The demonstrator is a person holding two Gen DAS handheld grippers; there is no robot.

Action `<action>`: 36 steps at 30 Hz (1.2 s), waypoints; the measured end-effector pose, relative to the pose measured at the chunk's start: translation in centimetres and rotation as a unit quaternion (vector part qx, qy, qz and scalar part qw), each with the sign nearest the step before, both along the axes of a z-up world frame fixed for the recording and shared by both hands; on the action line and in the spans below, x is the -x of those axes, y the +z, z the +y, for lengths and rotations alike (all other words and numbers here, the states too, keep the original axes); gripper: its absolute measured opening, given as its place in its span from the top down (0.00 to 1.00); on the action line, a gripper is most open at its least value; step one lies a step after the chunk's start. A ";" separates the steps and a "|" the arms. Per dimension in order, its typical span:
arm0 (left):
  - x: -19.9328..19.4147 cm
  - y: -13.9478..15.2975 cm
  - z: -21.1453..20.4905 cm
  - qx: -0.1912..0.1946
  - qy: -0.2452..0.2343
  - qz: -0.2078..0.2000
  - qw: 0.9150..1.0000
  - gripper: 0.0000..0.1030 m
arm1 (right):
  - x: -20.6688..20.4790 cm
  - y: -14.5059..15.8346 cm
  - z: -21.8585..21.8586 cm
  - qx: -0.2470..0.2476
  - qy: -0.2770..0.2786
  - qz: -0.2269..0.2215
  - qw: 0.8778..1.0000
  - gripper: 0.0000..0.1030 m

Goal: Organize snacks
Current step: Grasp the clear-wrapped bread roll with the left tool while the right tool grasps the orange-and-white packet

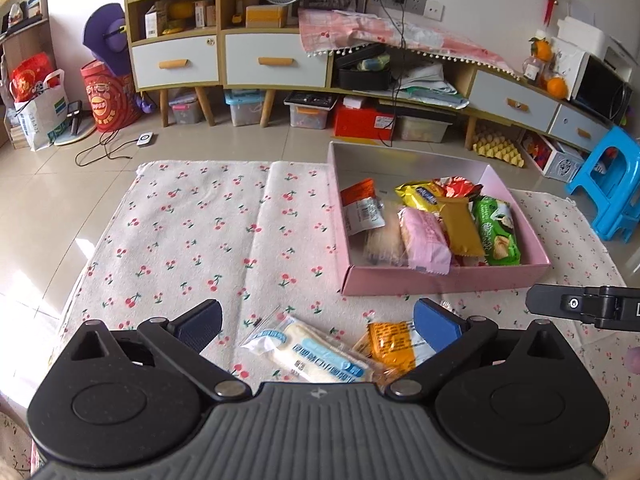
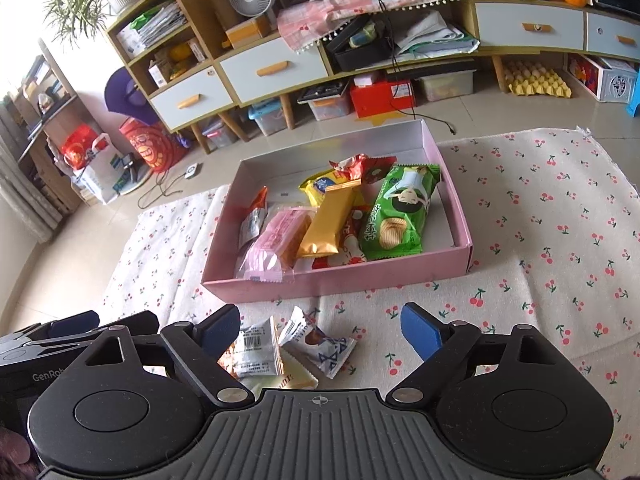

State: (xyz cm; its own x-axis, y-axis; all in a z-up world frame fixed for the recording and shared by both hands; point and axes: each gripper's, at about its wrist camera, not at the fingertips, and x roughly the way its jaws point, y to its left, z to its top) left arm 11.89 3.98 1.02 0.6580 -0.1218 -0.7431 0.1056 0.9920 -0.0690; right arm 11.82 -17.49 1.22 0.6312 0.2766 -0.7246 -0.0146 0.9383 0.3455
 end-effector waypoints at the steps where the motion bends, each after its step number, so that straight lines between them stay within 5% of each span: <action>1: 0.3 -0.4 0.6 0.002 0.007 0.005 1.000 0.01 | 0.3 -0.5 0.1 -0.001 0.004 0.000 1.000 0.12; 8: 0.9 -1.8 3.0 0.021 0.018 0.047 0.998 0.02 | 0.9 -3.4 1.3 0.003 0.012 0.057 0.998 0.12; 13: 0.5 -3.0 4.7 0.031 0.041 0.077 0.996 0.12 | 0.6 -3.9 1.9 0.023 0.004 0.046 0.999 0.12; 15: 0.3 -3.3 5.3 0.055 0.057 0.089 0.993 0.22 | 0.3 -4.0 2.0 0.016 0.001 0.047 0.999 0.12; 21: -0.4 -4.0 5.3 0.124 0.082 0.117 0.982 0.31 | -0.4 -4.6 3.2 0.015 0.015 0.040 0.999 0.12; 36: -2.6 -5.8 3.4 0.162 0.184 0.151 0.958 0.47 | -1.6 -6.1 7.2 0.025 0.041 -0.002 0.999 0.12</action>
